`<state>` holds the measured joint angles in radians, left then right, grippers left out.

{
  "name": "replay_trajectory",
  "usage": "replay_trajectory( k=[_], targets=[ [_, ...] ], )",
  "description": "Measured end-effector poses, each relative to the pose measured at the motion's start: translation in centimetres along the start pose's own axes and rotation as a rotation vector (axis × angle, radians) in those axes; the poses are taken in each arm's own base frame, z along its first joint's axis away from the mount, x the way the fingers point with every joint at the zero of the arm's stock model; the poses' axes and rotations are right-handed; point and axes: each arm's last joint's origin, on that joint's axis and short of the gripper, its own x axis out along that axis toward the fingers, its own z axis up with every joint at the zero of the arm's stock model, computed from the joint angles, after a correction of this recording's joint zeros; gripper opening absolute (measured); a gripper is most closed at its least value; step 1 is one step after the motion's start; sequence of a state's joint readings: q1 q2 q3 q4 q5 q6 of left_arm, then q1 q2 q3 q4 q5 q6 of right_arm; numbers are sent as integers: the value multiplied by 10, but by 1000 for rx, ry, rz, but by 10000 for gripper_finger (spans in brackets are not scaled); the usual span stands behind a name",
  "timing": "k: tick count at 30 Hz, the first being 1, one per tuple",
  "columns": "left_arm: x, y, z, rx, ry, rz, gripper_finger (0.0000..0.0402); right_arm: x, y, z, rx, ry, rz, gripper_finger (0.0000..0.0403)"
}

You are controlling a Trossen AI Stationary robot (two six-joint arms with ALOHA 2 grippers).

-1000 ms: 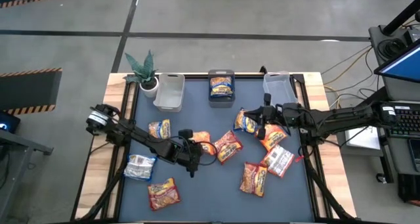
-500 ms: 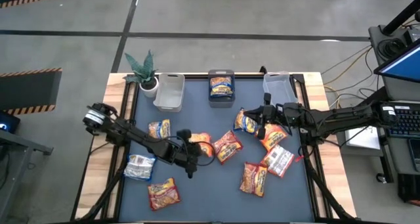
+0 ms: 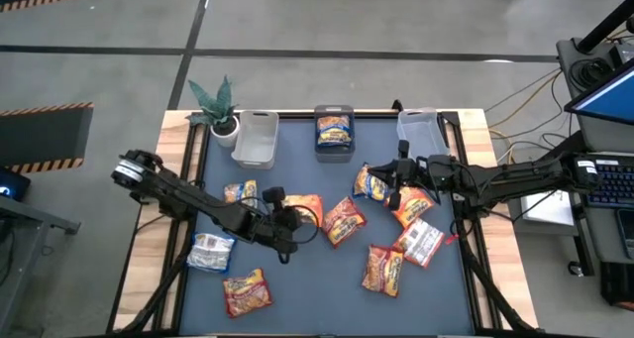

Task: Sort Maruchan noodles
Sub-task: Put the orange noodle pack into the gray bin

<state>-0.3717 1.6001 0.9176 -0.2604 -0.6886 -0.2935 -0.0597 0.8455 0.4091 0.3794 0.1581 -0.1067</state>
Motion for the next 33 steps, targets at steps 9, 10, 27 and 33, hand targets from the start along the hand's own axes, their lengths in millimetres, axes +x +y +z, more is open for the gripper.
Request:
replay_trajectory(
  k=[9, 10, 27, 33],
  targets=[
    [-39, 37, 29, -165, -177, 24, 0, 0, 0, 0, -7, 0, 0, 9],
    [-43, 44, 33, -198, -197, 25, 0, 0, 0, 0, -7, 0, 0, 9],
    [-82, 167, 45, -585, -345, 207, 0, 0, 0, 0, -9, 0, 0, 9],
    [-77, 207, 28, -749, -243, 211, 0, 0, 0, 0, -12, 0, 0, 9]
  ],
)
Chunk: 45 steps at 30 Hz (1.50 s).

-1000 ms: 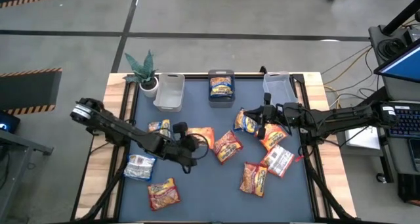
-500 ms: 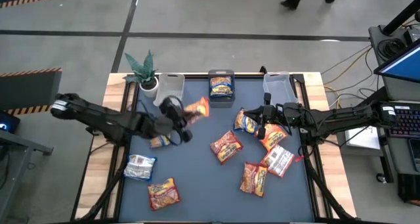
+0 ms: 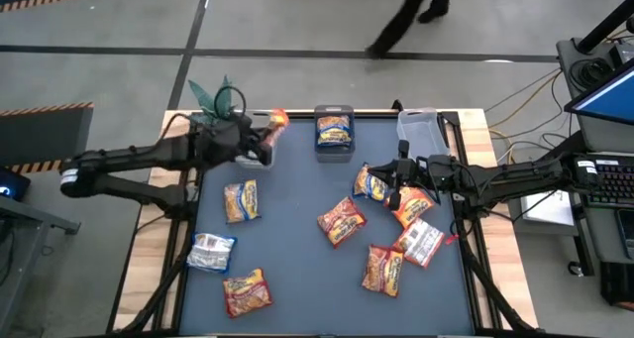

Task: Sort Maruchan noodles
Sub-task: Put the orange noodle pack into the gray bin

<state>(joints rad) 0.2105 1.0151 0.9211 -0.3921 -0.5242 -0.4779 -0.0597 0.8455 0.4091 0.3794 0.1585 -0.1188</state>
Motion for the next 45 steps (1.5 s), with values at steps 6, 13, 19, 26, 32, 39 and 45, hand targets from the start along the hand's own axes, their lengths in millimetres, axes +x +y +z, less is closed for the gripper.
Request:
replay_trajectory(
  k=[6, 13, 19, 26, 32, 39, 45],
  targets=[
    [12, 24, 0, -36, 78, 109, 0, 0, 0, 0, -10, 0, 0, 9],
    [30, 34, -1, -92, 108, 190, 0, 0, 0, 0, -12, 0, 0, 9],
    [43, 42, -3, -209, 137, 235, 0, 0, 0, 0, -13, 0, 0, 9],
    [55, 43, -11, -301, 173, 279, 0, 0, 0, 0, -24, 1, 0, 9],
    [67, 44, -18, -270, 213, 328, 0, 0, 0, 0, -29, 2, 0, 9],
    [79, 46, -24, -257, 237, 369, 0, 0, 0, 0, -31, 2, 0, 9],
    [87, 47, -26, -263, 238, 378, 0, 0, 0, 0, -31, 2, 0, 9]
  ],
)
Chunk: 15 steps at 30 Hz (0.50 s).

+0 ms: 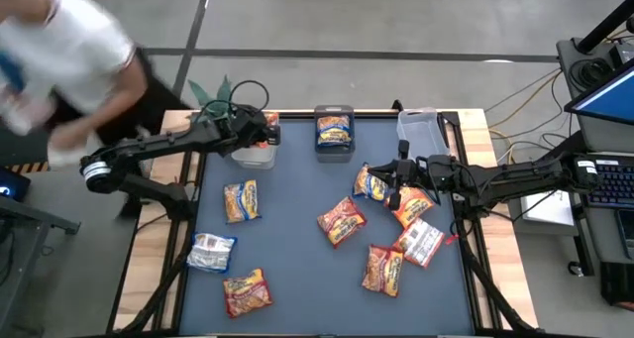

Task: Sort Maruchan noodles
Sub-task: Put the orange noodle pack into the gray bin

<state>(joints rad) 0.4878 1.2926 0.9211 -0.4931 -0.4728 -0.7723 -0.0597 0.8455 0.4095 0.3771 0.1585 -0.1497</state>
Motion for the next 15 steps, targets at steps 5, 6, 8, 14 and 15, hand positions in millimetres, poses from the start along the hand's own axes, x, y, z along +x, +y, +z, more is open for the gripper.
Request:
replay_trajectory(
  k=[5, 6, 8, 14, 15],
  targets=[
    [9, -1, -1, -2, -2, 24, 0, 0, 0, 0, 0, 0, 0, 9],
    [12, -1, -1, -3, -2, 30, 0, 0, 0, 0, 0, 0, 0, 9],
    [15, -1, 0, -14, -8, 31, 0, 0, 0, 0, 0, 0, 0, 9],
    [25, 4, 5, -37, -11, 60, 0, 0, 0, 0, 0, 0, 0, 9],
    [26, 4, 5, -37, -8, 64, 0, 0, 0, 0, 0, 0, 0, 9]
  ],
)
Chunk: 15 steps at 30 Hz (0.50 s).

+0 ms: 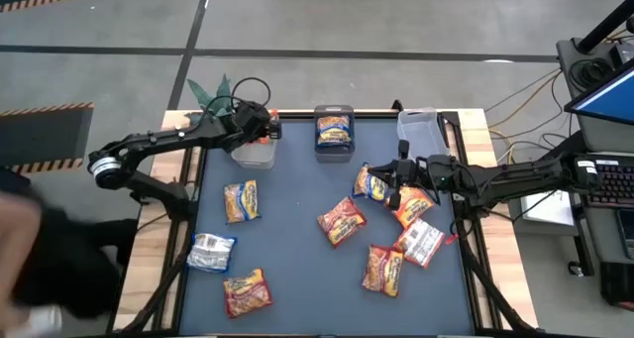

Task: Sort Maruchan noodles
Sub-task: Put the orange noodle pack into the gray bin

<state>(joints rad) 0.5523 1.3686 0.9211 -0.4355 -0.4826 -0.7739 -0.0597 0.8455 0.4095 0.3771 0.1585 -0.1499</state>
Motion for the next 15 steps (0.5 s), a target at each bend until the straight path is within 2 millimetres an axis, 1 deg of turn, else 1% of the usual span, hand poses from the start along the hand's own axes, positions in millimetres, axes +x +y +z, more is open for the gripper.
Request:
replay_trajectory(
  k=[15],
  targets=[
    [12, -3, -6, 19, 59, -8, 0, 0, 0, 0, -7, -1, 0, 9]
  ],
)
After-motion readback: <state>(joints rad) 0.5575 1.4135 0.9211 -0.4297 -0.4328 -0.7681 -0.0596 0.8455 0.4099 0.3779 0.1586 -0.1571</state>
